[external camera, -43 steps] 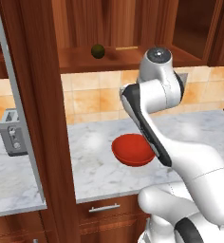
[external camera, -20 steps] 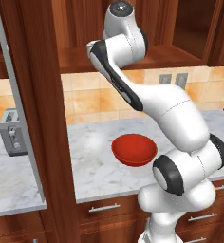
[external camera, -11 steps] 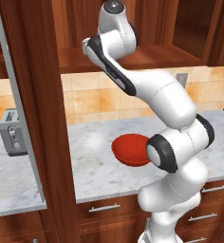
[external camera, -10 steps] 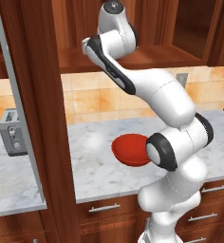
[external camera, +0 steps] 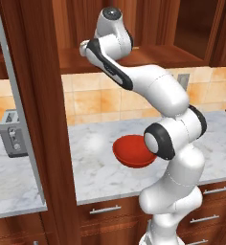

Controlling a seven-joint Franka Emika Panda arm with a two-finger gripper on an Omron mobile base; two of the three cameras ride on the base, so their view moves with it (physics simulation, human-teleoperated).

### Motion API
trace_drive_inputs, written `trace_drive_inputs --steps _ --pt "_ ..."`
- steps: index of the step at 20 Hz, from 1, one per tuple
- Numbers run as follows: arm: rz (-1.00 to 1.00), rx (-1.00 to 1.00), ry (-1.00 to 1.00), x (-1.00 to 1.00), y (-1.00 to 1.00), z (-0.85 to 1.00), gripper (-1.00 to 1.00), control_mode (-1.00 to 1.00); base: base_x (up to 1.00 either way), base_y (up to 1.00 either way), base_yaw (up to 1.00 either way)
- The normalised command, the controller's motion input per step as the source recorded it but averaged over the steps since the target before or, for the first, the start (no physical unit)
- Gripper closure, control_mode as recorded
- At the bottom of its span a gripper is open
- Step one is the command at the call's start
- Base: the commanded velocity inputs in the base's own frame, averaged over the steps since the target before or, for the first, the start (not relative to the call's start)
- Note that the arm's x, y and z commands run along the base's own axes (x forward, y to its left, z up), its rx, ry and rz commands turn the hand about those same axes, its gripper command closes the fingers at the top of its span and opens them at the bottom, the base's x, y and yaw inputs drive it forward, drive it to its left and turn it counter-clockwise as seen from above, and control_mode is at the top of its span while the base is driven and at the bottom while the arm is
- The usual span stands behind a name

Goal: Pick the avocado from the cabinet and place it in the bowl. Then pick the bowl and place it in the sink. Then turn on the sink facuet.

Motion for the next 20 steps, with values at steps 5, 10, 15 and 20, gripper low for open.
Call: trace_drive_inputs --steps 5,10,15,20 --pt "0.01 0.0 -0.01 0.24 0.16 -0.03 1.0 -1.0 0.0 0.0 0.0" --pt "0.0 0.0 -0.07 -0.3 0.0 -0.13 1.0 -1.0 0.0 0.0 0.0" --pt "0.0 0.0 -0.29 -0.89 -0.03 -0.31 1.0 -1.0 0.0 0.0 0.0" --pt "0.0 0.0 -0.21 -1.0 -0.27 -0.42 1.0 -1.0 0.0 0.0 0.0"
